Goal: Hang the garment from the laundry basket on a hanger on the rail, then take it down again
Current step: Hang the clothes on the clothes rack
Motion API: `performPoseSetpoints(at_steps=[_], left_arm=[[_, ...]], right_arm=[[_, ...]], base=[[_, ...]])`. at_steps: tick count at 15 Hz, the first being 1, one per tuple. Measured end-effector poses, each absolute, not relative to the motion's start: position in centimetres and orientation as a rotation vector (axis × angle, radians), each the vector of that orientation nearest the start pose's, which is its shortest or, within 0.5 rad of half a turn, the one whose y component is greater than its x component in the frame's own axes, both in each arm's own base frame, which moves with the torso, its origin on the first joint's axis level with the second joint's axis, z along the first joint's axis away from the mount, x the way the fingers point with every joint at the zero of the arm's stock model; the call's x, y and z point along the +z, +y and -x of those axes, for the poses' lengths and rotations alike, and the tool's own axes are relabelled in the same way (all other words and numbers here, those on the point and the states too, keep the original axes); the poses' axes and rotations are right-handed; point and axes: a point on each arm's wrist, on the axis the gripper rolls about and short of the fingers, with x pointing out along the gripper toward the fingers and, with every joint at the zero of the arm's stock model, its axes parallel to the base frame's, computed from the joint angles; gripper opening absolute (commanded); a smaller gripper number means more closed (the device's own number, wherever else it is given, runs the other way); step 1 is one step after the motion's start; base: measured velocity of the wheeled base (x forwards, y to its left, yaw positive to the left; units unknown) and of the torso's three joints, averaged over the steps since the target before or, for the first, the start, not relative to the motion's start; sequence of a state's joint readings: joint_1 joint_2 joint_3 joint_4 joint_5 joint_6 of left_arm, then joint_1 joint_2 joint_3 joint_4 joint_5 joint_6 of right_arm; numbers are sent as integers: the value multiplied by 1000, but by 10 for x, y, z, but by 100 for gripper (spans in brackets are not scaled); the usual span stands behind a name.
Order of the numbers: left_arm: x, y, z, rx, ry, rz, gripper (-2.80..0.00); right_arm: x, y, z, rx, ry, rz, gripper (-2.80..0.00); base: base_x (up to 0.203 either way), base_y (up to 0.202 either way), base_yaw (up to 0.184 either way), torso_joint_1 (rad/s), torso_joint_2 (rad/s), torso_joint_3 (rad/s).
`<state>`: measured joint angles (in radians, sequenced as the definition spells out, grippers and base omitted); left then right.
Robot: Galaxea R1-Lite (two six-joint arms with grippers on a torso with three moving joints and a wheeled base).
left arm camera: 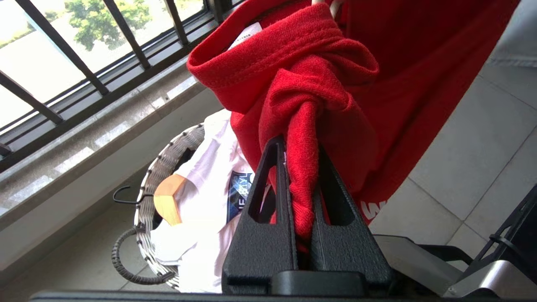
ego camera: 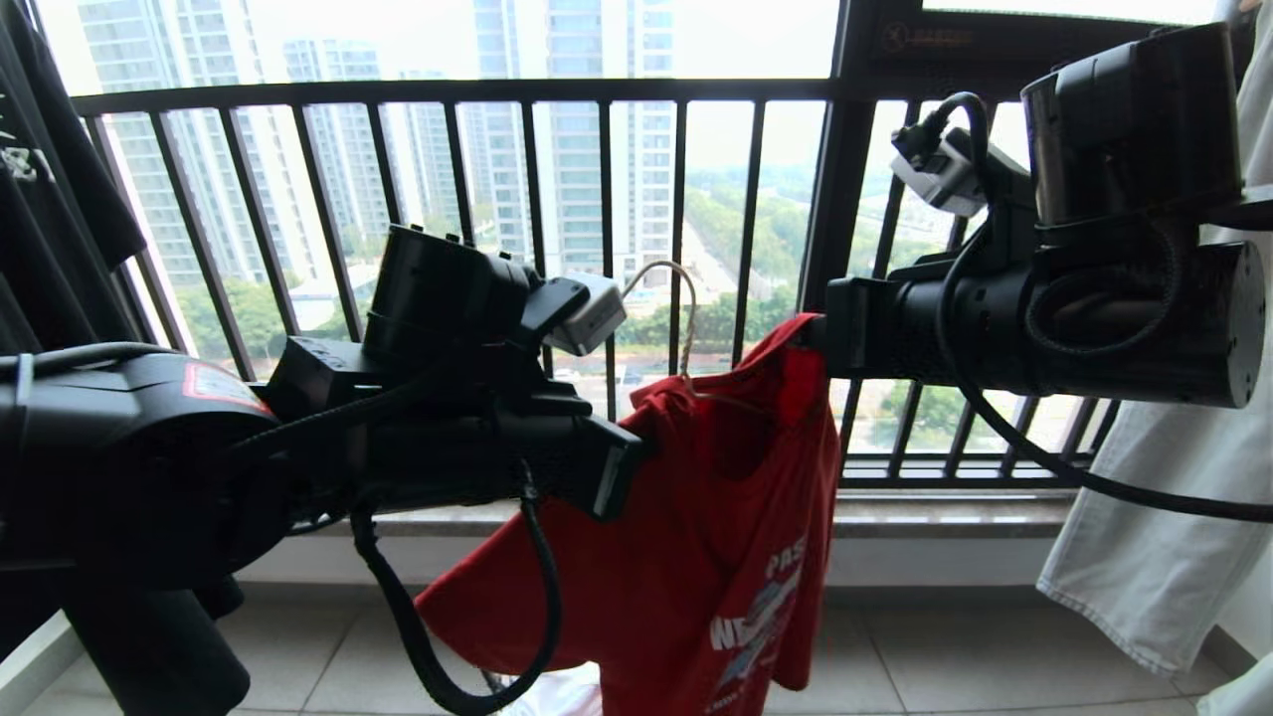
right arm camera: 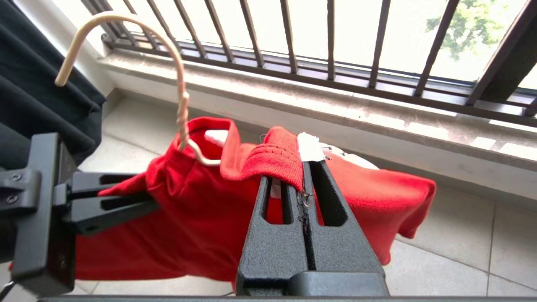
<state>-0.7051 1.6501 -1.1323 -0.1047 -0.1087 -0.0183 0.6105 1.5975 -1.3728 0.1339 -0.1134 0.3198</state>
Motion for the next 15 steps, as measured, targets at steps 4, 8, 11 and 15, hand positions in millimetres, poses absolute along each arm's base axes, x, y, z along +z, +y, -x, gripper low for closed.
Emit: performPoseSetpoints(at_steps=[4,8,11,15], left_arm=[[240,-200,-225,-814,422,-134,-280],[243,-200,-223,-813,413,-135,-280],[246,-198,-220,-813,409,-136,-280],[250,-196,-218,-803,401,-136,-280]], right_arm=[[299,137,-267,315,387,-164,-280],[293,121,-281,257,390,-110,-280],[287,112,-290,227,404,-77,-280],[282,110,-295,213,418,-72,-280]], base=[[0,0,0,0,0,0],[0,0,0,0,0,0],[0,0,0,0,0,0],[0,0,0,0,0,0]])
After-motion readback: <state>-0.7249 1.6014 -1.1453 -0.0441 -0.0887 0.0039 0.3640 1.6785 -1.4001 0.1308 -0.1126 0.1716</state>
